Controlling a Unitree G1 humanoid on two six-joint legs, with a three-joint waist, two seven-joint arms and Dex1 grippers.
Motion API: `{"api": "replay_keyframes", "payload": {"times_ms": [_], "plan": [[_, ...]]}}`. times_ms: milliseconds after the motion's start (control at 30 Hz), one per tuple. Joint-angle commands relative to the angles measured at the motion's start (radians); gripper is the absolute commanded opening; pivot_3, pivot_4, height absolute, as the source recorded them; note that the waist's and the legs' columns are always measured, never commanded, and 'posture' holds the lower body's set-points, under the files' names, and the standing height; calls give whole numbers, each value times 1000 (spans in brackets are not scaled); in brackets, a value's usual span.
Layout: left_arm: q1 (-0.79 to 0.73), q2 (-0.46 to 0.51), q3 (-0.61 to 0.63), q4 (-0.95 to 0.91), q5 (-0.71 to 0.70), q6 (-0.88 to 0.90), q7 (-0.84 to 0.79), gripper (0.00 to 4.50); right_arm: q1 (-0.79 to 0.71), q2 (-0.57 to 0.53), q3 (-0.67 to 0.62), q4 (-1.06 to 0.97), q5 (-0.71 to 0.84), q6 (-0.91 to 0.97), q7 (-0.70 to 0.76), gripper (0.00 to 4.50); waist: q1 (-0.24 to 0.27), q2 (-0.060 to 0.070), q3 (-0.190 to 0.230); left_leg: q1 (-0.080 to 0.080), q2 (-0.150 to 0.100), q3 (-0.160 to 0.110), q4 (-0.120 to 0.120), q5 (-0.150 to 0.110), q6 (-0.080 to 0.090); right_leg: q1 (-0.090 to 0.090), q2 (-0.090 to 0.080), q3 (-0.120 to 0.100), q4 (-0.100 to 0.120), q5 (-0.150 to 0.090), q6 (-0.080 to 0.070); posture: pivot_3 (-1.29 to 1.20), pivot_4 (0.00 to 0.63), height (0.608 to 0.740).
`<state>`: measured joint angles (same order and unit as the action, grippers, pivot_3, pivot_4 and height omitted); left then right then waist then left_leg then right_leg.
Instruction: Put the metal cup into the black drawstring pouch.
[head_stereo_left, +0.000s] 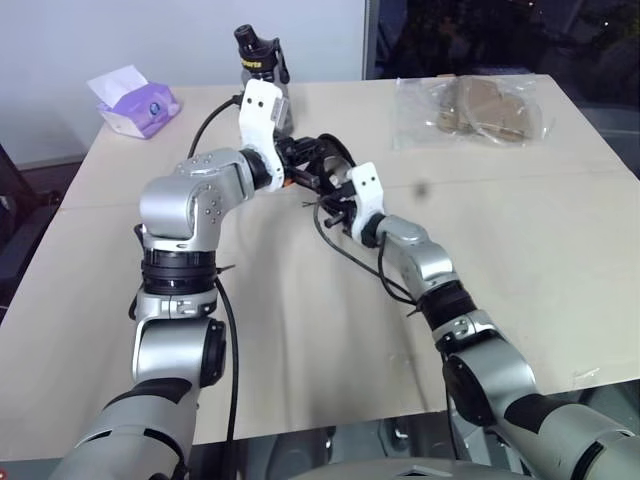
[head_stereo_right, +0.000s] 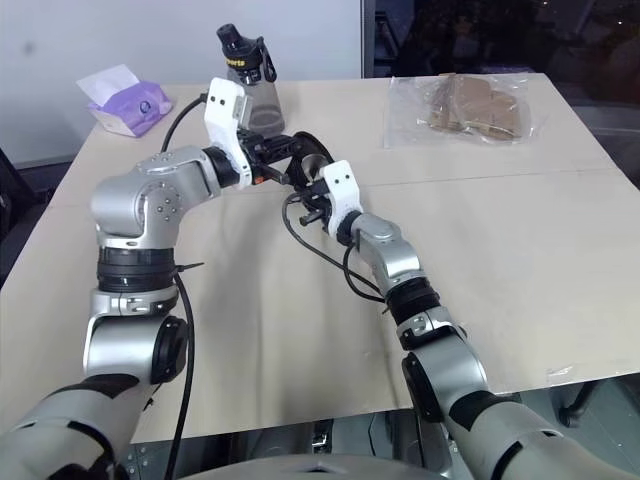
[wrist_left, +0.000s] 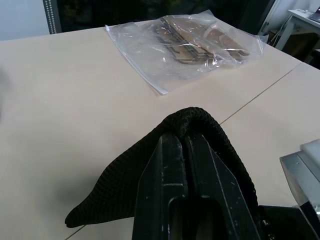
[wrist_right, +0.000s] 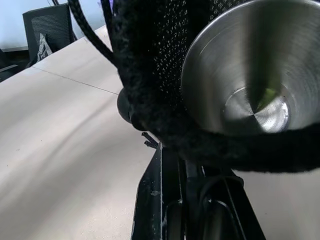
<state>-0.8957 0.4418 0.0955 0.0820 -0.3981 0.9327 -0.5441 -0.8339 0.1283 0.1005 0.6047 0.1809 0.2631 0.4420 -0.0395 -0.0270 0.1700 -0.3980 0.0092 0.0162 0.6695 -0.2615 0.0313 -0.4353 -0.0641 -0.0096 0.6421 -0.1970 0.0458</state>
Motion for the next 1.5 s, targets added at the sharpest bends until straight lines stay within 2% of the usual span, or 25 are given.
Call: {"api": "replay_keyframes", "payload": {"times_ms": [33,100,200,300,367,467,600,733,967,1100,1267,1400,1433,1500], "plan": [[-13,11,21,-32,-7,-28,5,0,40,9,13,-172,29,50,24,55,1,0,0,0,0,0,0,0,0,0,0,0,0,0,0,0,150,740],[1,17,11,-28,11,-52,7,0,109,-34,45,-321,40,133,58,55,2,0,0,-1,0,0,0,0,0,0,0,0,0,0,0,0,150,740],[49,36,-24,-42,44,-116,-12,0,221,-160,81,-643,74,315,102,55,7,0,0,-2,0,-1,-1,0,0,0,0,-1,0,0,0,0,150,740],[113,14,-17,-72,13,-214,-72,0,240,-357,64,-921,78,525,115,55,10,0,0,-3,-1,0,0,-1,1,-1,-2,0,-1,0,0,0,150,740],[143,19,-7,-98,-50,-191,-148,0,215,-519,63,-1027,42,641,124,55,18,0,0,-5,-3,1,1,-1,2,-4,-4,0,-1,0,0,0,150,740],[156,22,-3,-143,-115,-175,-214,881,170,-690,68,-1094,4,723,131,0,25,1,1,-4,-2,1,1,-2,4,-3,-3,0,0,0,0,0,150,740],[145,27,-71,-218,-147,-176,-291,2607,117,-878,106,-1138,-54,731,167,0,26,1,1,-3,-3,1,1,-2,5,-2,0,0,-1,0,0,0,150,740],[117,14,-142,-229,-140,-190,-334,2607,82,-938,109,-1172,-53,753,187,0,24,1,1,-2,-3,2,1,-3,5,-2,1,1,-1,0,0,0,150,740],[17,-137,-296,-31,-19,-343,-344,2607,44,-962,100,-1252,-36,827,199,0,33,0,2,-4,-3,1,3,-3,5,-1,1,1,-2,0,0,0,150,740],[-27,-212,-323,88,41,-442,-348,2607,43,-968,97,-1278,-32,855,199,0,31,0,2,-4,-4,1,4,-3,5,0,1,1,-4,0,0,0,150,740],[-54,-251,-320,158,71,-503,-362,2607,48,-978,96,-1297,-32,876,198,0,27,0,2,-3,-3,0,4,-3,5,0,2,0,-3,0,0,0,150,740],[-66,-267,-312,179,66,-510,-377,967,53,-984,90,-1313,-30,891,194,0,28,0,2,-3,-2,0,3,-3,5,0,2,0,-3,0,0,0,150,740],[-66,-268,-312,180,66,-511,-381,403,54,-985,90,-1315,-30,894,193,0,28,0,2,-3,-2,0,4,-3,5,0,2,0,-3,0,0,0,150,740],[-66,-270,-311,182,69,-513,-382,164,59,-990,85,-1318,-30,901,192,0,28,0,2,-3,-3,0,4,-3,5,0,2,0,-3,0,0,0,150,740]]}}
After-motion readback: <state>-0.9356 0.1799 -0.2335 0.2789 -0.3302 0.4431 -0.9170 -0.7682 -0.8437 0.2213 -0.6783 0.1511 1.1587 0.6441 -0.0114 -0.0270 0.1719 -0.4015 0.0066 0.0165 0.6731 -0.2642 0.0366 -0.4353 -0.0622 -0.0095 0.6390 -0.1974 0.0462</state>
